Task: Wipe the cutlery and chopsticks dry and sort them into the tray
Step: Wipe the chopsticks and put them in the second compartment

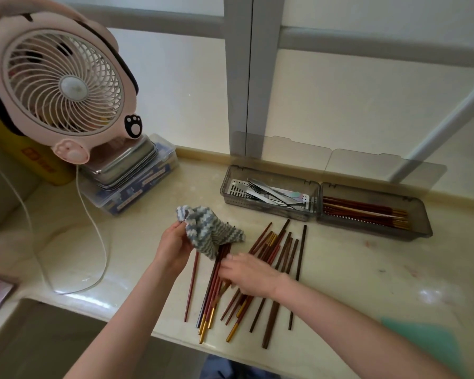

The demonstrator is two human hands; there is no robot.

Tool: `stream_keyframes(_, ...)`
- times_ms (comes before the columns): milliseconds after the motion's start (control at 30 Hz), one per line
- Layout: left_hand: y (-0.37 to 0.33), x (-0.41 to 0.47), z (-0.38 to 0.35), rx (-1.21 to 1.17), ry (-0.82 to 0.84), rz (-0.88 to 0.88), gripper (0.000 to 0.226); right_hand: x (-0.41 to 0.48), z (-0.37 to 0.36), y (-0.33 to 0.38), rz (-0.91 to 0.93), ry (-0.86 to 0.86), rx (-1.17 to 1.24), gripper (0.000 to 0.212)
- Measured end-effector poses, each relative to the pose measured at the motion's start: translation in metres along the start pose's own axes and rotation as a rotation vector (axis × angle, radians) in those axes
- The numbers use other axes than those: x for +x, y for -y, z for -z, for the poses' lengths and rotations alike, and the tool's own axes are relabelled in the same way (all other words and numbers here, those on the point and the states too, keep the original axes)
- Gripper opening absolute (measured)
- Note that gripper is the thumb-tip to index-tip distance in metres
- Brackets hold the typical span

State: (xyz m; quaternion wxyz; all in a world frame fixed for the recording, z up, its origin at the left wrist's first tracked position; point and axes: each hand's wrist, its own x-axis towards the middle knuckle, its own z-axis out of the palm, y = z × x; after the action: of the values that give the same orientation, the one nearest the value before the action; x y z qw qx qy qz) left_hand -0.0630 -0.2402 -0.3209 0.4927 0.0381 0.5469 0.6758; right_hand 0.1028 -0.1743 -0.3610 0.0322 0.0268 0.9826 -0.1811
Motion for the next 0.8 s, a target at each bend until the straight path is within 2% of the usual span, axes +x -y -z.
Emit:
stream_keyframes(100, -0.001, -0.002, -0.002, 0.050, 0.074, 0.009, 0.029, -0.004, 0.051, -0.002, -0.019, -0.310, 0.147, 0.020)
stream_keyframes(167, 0.000, -0.006, -0.013, 0.088, 0.127, -0.006, 0.024, -0.005, 0.083, -0.007, -0.138, -0.503, 0.317, 0.012)
stream_keyframes(200, 0.001, -0.007, -0.021, 0.123, 0.152, -0.018, 0.023, -0.004, 0.099, -0.009, -0.227, -0.543, 0.422, 0.007)
stream_keyframes(300, 0.002, -0.011, -0.047, 0.276, 0.212, -0.059, 0.023, 0.001, 0.122, -0.019, -0.447, -0.513, 0.736, 0.010)
stream_keyframes(433, 0.005, -0.014, -0.073, 0.448, 0.250, -0.118, 0.018, -0.001, 0.124, -0.031, -0.590, -0.550, 0.892, 0.015)
stream_keyframes(533, 0.008, -0.014, -0.081, 0.548, 0.225, -0.160, 0.023, -0.005, 0.125, -0.033, -0.631, -0.549, 0.938, 0.029)
stream_keyframes(633, 0.007, -0.013, -0.081, 0.635, 0.225, -0.154, 0.023, -0.012, 0.134, -0.037, -0.587, -0.740, 1.050, 0.046)
stream_keyframes(700, 0.008, -0.013, -0.080, 0.669, 0.240, -0.143, 0.022, -0.017, 0.137, -0.041, -0.563, -0.823, 1.030, 0.044)
stream_keyframes(800, 0.008, -0.015, -0.080, 0.669, 0.239, -0.135, 0.022, -0.020, 0.133, -0.041, -0.572, -0.814, 1.001, 0.024)
